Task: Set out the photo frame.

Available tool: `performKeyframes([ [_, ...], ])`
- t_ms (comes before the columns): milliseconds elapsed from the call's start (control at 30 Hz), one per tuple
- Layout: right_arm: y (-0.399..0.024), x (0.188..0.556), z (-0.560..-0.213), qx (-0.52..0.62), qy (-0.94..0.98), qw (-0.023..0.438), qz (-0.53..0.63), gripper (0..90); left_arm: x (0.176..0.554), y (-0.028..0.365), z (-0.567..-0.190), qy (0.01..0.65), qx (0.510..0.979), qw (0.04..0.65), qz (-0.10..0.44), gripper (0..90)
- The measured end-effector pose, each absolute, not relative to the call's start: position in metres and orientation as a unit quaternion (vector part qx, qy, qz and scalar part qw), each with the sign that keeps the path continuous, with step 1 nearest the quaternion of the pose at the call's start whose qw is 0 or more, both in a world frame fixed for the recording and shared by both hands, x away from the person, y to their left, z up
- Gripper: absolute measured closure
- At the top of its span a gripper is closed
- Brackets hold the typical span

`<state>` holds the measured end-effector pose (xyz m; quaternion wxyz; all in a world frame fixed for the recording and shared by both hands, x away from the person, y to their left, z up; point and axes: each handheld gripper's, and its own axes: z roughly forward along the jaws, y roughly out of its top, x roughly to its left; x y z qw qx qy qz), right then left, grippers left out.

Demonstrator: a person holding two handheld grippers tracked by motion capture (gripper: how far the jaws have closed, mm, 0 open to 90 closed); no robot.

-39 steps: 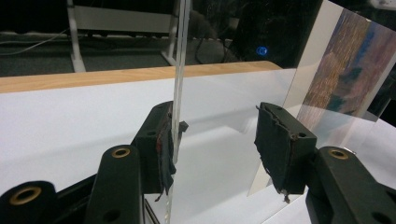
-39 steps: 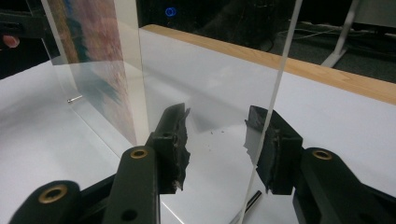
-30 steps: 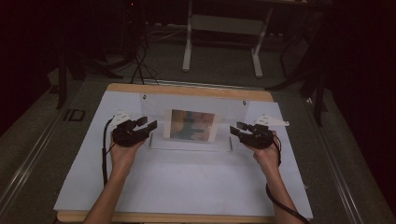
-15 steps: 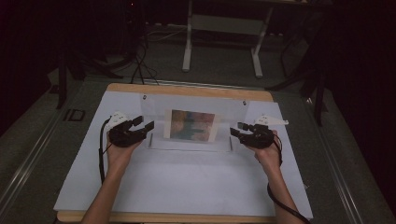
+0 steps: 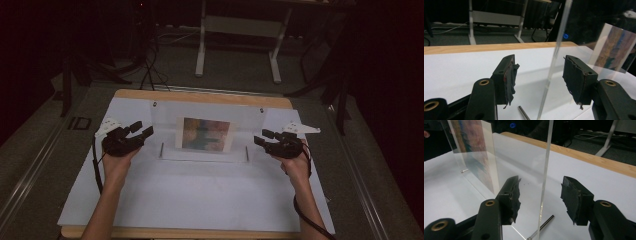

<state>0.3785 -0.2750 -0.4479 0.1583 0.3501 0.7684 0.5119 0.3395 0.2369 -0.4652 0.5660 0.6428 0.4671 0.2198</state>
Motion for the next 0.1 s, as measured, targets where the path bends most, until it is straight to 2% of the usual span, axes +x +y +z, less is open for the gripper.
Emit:
performKeyframes([
  [100, -0.2767, 0.3790, -0.4474, 0.348, 0.771, 0.154, 0.510, 48.1, 0.3401, 0.2439, -0.4654, 0.484, 0.637, 0.558, 0.223, 43.9],
])
